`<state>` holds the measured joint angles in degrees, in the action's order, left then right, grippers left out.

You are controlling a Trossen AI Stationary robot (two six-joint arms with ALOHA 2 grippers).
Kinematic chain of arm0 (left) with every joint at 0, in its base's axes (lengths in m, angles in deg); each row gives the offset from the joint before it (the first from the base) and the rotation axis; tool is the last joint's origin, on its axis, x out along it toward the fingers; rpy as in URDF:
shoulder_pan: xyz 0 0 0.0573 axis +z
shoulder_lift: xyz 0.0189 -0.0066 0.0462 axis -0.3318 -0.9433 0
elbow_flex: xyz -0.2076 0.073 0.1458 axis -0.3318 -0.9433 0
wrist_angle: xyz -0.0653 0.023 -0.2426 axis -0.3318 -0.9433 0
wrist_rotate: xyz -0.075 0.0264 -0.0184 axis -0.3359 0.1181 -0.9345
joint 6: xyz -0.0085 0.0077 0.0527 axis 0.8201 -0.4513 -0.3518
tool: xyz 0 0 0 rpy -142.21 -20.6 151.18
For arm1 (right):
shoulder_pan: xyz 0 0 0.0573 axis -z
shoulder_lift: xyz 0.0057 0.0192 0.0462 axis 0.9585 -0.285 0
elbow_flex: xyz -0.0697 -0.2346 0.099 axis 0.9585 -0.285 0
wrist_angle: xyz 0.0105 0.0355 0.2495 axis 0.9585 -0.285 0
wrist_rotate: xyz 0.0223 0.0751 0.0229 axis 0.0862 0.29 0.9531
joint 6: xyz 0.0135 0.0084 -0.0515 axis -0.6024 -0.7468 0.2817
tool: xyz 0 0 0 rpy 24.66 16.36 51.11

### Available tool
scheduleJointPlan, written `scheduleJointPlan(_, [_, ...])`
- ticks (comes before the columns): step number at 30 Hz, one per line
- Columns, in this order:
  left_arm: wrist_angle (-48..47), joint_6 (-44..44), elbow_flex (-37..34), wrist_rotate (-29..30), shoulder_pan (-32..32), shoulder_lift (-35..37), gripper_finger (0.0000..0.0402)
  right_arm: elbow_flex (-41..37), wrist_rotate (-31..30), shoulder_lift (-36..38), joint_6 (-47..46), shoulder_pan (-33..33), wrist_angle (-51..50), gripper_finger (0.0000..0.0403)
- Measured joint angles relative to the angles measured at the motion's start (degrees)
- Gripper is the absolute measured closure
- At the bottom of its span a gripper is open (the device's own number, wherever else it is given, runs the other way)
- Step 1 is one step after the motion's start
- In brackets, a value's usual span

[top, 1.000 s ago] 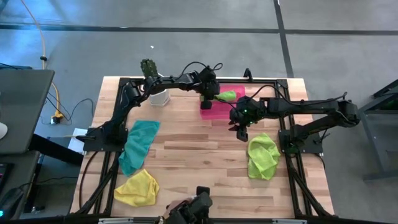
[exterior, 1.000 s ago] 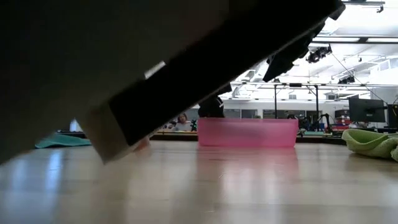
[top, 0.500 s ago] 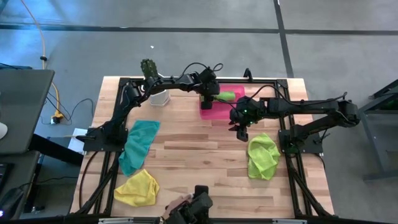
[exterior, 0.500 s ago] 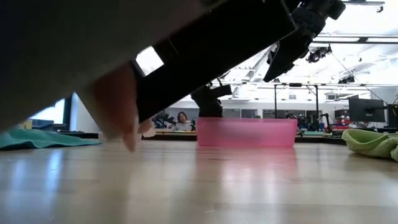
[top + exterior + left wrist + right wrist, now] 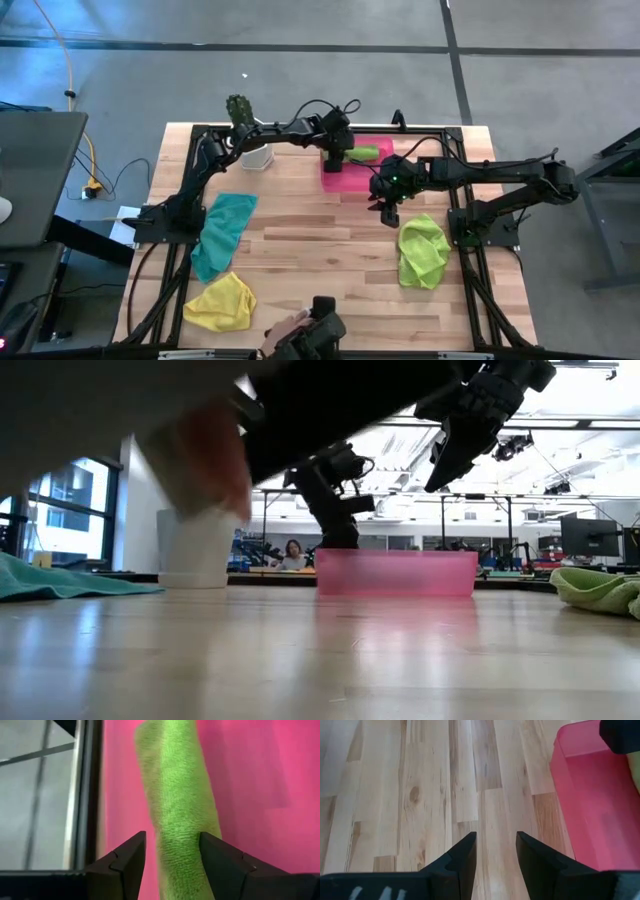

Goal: Roll microfiber towels into tight, uniform cylinder then place into a basket
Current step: Put the green microfiber cloth into the pink bin, then roll the light green microfiber cloth

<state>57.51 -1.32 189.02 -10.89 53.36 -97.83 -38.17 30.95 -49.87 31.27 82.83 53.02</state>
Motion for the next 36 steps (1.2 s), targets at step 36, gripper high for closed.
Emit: scheduleJointPlan(36, [-45.70,23.49,16.21,1.84,-28.78,3.00,0.0227,0.02,-4.84,-0.05,-35.77,-18.13,-36.39,0.0272])
